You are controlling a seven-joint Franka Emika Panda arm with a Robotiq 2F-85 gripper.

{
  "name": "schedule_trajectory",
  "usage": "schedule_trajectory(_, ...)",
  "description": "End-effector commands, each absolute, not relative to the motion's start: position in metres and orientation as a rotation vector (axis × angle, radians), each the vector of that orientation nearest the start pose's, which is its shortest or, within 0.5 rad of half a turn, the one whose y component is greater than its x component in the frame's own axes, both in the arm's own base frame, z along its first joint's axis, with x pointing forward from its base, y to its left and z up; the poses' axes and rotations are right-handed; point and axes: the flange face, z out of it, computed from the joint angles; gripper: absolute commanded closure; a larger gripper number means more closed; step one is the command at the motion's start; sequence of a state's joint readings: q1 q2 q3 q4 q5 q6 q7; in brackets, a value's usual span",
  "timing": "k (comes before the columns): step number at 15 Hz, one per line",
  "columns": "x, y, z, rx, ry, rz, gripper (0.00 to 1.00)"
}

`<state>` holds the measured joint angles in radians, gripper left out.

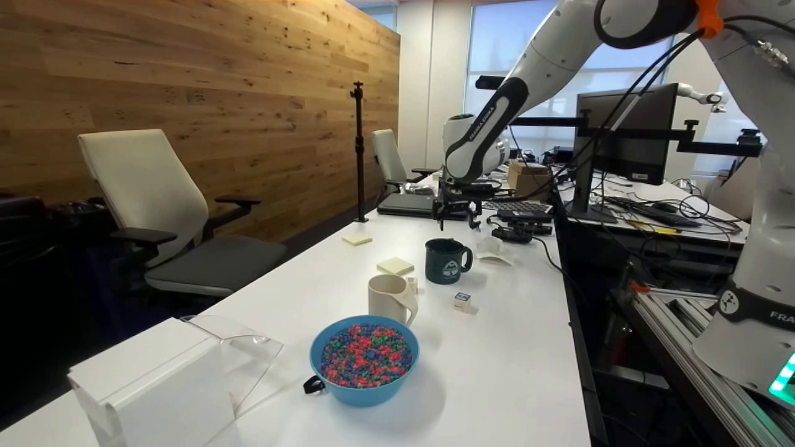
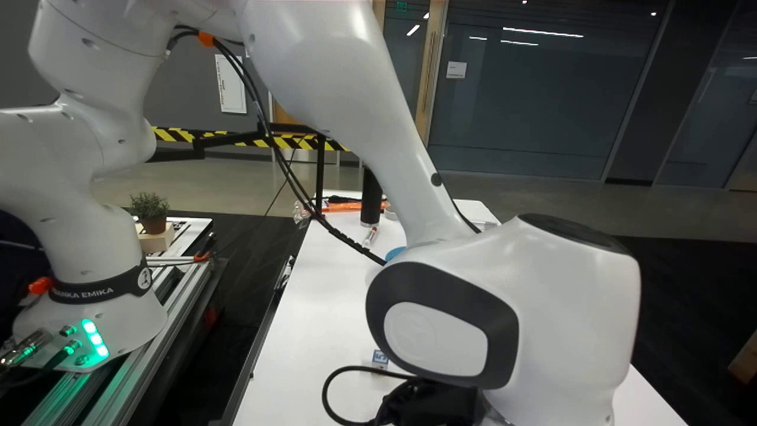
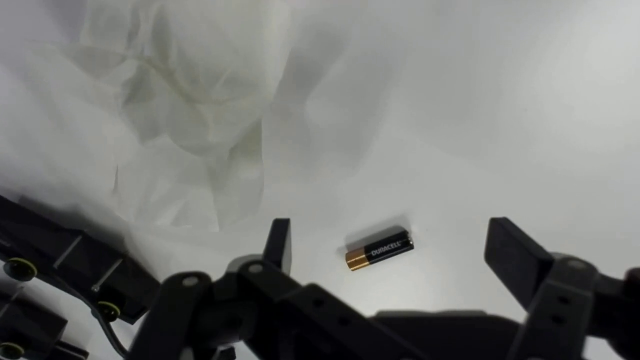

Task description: Use the paper towel to wipe the surface

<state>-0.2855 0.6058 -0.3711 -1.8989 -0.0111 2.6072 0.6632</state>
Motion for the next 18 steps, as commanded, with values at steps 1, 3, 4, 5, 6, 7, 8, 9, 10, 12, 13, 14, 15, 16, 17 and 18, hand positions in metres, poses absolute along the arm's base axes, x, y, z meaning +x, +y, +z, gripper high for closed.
schedule_trajectory(1, 0.521, -0.383, 0.211, -2.728, 1.934, -0.231, 0.0)
schedule_trajectory(3, 0.521, -0.38, 0.217, -2.744, 1.906, -0.263, 0.0)
schedule_trajectory(4, 0.52, -0.38, 0.221, -2.758, 1.894, -0.274, 0.0)
schedule_trajectory(5, 0.52, -0.382, 0.224, -2.78, 1.896, -0.297, 0.0)
schedule_trajectory(6, 0.519, -0.384, 0.228, -2.795, 1.902, -0.31, 0.0)
schedule_trajectory(7, 0.518, -0.388, 0.23, -2.806, 1.914, -0.325, 0.0)
schedule_trajectory(8, 0.515, -0.394, 0.23, -2.822, 1.935, -0.334, 0.0)
schedule_trajectory(9, 0.513, -0.398, 0.231, -2.837, 1.951, -0.333, 0.0)
schedule_trajectory(10, 0.508, -0.402, 0.23, -2.855, 1.957, -0.323, 0.0)
schedule_trajectory(12, 0.501, -0.406, 0.226, -2.875, 1.966, -0.286, 0.0)
schedule_trajectory(13, 0.499, -0.406, 0.221, -2.875, 1.964, -0.268, 0.0)
schedule_trajectory(14, 0.499, -0.406, 0.216, -2.85, 1.964, -0.27, 0.0)
schedule_trajectory(15, 0.5, -0.405, 0.211, -2.839, 1.969, -0.23, 0.0)
schedule_trajectory(16, 0.501, -0.403, 0.206, -2.822, 1.971, -0.191, 0.0)
schedule_trajectory(17, 0.501, -0.402, 0.201, -2.815, 1.976, -0.175, 0.0)
schedule_trajectory(18, 0.501, -0.4, 0.197, -2.818, 1.976, -0.158, 0.0)
